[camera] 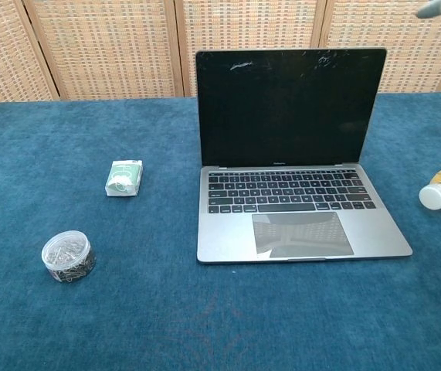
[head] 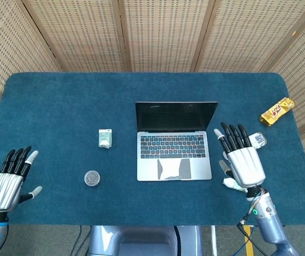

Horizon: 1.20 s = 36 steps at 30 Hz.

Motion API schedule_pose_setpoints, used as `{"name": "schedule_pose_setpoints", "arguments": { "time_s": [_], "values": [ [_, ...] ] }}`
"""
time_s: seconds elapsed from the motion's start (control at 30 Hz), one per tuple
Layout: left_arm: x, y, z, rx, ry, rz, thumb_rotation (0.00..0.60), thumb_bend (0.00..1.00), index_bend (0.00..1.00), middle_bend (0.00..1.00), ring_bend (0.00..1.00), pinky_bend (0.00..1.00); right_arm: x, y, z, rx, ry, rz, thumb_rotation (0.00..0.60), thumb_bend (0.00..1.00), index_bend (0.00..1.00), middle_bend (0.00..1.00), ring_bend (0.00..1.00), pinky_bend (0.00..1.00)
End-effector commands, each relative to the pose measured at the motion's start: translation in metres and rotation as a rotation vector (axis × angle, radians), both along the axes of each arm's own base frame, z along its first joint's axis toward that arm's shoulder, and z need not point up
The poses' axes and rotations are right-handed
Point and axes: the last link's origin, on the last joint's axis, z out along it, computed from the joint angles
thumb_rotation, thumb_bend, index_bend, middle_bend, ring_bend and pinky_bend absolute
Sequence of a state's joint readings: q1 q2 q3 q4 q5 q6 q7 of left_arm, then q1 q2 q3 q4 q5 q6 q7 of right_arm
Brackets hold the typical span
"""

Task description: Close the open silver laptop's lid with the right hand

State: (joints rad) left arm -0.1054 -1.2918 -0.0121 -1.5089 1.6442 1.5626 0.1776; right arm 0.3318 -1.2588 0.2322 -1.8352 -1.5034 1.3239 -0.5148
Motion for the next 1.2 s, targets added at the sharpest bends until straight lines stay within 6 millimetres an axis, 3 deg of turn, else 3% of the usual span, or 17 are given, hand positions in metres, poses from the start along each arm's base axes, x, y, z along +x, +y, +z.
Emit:
{"name": "schedule_pose_setpoints", "arguments": {
  "time_s": [0.03, 0.2, 0.3, 0.37, 0.47, 0.8, 1.2],
  "values": [
    [-0.001, 0.002, 0.000, 0.008, 0.010, 0.002, 0.600, 0.00, 0.00, 0.00, 0.00, 0.00, 0.025, -0.021, -0.002, 0.024, 0.016, -0.003, 0.600, 0.39, 0.03, 0.00, 0.00, 0.00],
    [-0.001, 0.003, 0.000, 0.011, 0.003, 0.006, 0.600, 0.00, 0.00, 0.00, 0.00, 0.00, 0.051, -0.039, -0.011, 0.060, 0.023, -0.013, 0.600, 0.50, 0.03, 0.00, 0.00, 0.00],
    [-0.002, 0.004, 0.001, 0.012, -0.002, 0.008, 0.600, 0.00, 0.00, 0.00, 0.00, 0.00, 0.066, -0.050, -0.018, 0.078, 0.034, -0.016, 0.600, 0.64, 0.03, 0.00, 0.00, 0.00],
    [-0.003, 0.004, 0.001, 0.007, -0.003, 0.011, 0.600, 0.00, 0.00, 0.00, 0.00, 0.00, 0.074, -0.057, -0.023, 0.082, 0.046, -0.021, 0.600, 0.82, 0.06, 0.00, 0.00, 0.00],
    [-0.003, 0.005, -0.001, -0.001, 0.001, 0.012, 0.600, 0.00, 0.00, 0.00, 0.00, 0.00, 0.085, -0.067, -0.030, 0.066, 0.067, -0.015, 0.600, 0.98, 0.08, 0.00, 0.00, 0.00],
    [-0.007, 0.010, -0.005, 0.001, 0.024, 0.023, 0.600, 0.00, 0.00, 0.00, 0.00, 0.00, 0.108, -0.094, -0.057, 0.069, 0.130, -0.048, 0.600, 1.00, 0.09, 0.01, 0.00, 0.00],
    [-0.010, 0.013, -0.009, 0.001, 0.034, 0.027, 0.600, 0.00, 0.00, 0.00, 0.00, 0.00, 0.123, -0.125, -0.070, 0.124, 0.089, -0.163, 0.600, 1.00, 0.09, 0.01, 0.00, 0.00]
  ]
}}
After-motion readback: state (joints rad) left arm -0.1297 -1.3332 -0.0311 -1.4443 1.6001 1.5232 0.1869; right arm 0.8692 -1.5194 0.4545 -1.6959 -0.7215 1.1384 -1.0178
